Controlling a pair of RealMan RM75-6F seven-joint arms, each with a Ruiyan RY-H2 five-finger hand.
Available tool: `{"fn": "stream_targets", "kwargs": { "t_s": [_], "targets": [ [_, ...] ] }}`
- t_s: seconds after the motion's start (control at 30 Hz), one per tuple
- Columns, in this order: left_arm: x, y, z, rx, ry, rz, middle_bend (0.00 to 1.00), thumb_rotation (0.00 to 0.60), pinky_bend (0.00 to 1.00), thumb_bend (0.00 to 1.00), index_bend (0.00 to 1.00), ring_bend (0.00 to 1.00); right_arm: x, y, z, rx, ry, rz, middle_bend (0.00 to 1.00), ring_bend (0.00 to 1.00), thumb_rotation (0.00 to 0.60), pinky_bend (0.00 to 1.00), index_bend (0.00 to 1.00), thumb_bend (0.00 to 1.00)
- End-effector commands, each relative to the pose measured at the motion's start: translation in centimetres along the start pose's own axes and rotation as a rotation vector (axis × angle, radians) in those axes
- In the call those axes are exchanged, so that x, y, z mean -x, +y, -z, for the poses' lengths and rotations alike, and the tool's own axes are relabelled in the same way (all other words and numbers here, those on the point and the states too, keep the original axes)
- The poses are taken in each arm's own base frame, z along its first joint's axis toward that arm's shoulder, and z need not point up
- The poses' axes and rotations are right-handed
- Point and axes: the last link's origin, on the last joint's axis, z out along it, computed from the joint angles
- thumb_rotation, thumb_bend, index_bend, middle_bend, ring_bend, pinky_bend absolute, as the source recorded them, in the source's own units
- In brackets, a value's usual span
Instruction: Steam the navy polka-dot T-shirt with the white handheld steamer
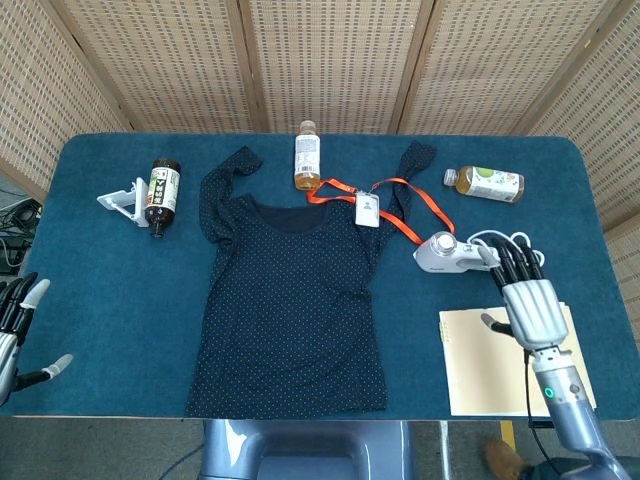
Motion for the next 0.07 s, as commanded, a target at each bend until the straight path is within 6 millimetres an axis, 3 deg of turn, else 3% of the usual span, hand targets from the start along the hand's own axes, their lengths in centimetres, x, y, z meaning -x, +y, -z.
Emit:
{"fn": "stream_targets", "kwargs": {
  "t_s": [0.03,0.07],
  "targets": [
    [-0.06,0.08,0.43,0.011,0.005,0.002,0.00,0.600,0.00,0.00,0.00,0.00,-1.37,0.92,3.38,0.061,-0.014,-0.018,0.00,0.00,0.600,0.00,0.00,0.00],
    [-0.10,0.10,0.52,0.013,0.006,0.005,0.00,0.600,0.00,0.00,0.00,0.00,-1.47,1.07,3.73,0.068,-0.014,-0.025,0.00,0.00,0.600,0.00,0.00,0.00]
  ]
}}
